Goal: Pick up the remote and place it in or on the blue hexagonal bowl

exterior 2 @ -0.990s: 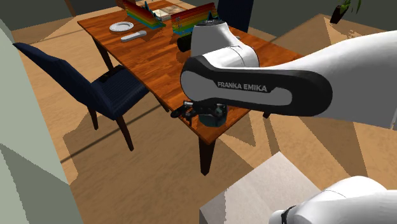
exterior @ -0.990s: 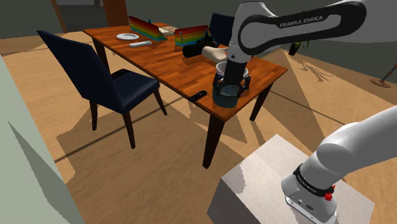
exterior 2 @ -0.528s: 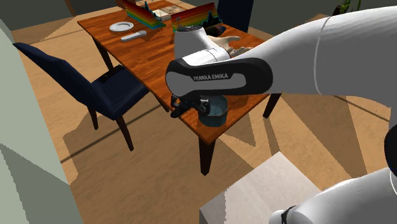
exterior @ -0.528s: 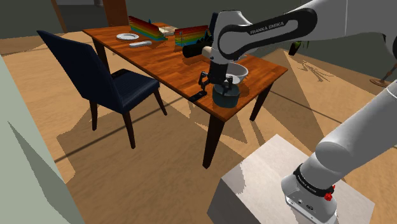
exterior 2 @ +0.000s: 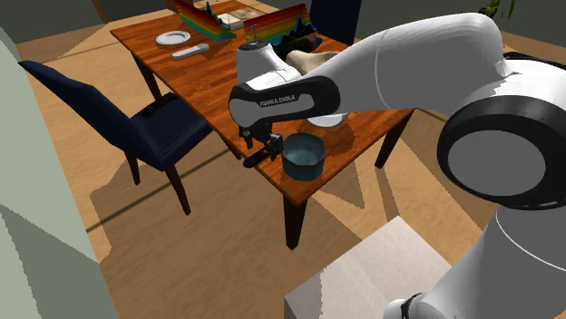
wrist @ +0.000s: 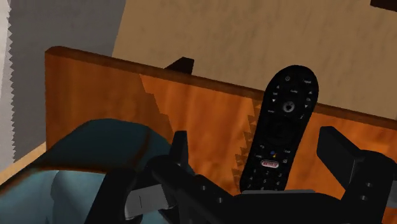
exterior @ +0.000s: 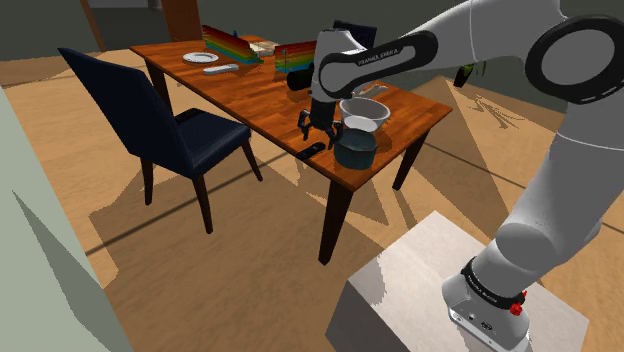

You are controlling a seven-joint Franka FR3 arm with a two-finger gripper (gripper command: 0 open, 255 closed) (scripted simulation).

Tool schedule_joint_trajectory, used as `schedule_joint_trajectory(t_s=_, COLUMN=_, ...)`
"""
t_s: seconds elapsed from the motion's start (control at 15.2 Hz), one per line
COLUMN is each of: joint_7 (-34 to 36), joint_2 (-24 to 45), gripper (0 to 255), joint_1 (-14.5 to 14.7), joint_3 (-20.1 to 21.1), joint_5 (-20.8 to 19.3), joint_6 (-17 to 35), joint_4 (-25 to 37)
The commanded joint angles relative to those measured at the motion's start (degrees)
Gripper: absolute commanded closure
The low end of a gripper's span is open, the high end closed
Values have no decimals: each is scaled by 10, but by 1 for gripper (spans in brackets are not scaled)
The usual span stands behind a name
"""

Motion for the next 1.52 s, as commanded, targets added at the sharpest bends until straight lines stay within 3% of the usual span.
schedule_joint_trajectory(t_s=0.0, joint_7=51, joint_2=40, gripper=0, joint_1=8, joint_3=-12, joint_5=-20, joint_6=0, joint_4=40)
schedule_joint_trajectory(t_s=0.2, joint_7=93, joint_2=81, gripper=0, joint_1=17, joint_3=-28, joint_5=-36, joint_6=-4, joint_4=85)
schedule_joint_trajectory(t_s=0.66, joint_7=100, joint_2=107, gripper=0, joint_1=20, joint_3=-33, joint_5=-47, joint_6=44, joint_4=61)
schedule_joint_trajectory(t_s=1.19, joint_7=100, joint_2=106, gripper=0, joint_1=20, joint_3=-33, joint_5=-47, joint_6=44, joint_4=61)
schedule_joint_trajectory(t_s=1.25, joint_7=100, joint_2=106, gripper=255, joint_1=20, joint_3=-33, joint_5=-47, joint_6=44, joint_4=61)
schedule_joint_trajectory(t_s=1.45, joint_7=100, joint_2=105, gripper=255, joint_1=20, joint_3=-33, joint_5=-46, joint_6=44, joint_4=60)
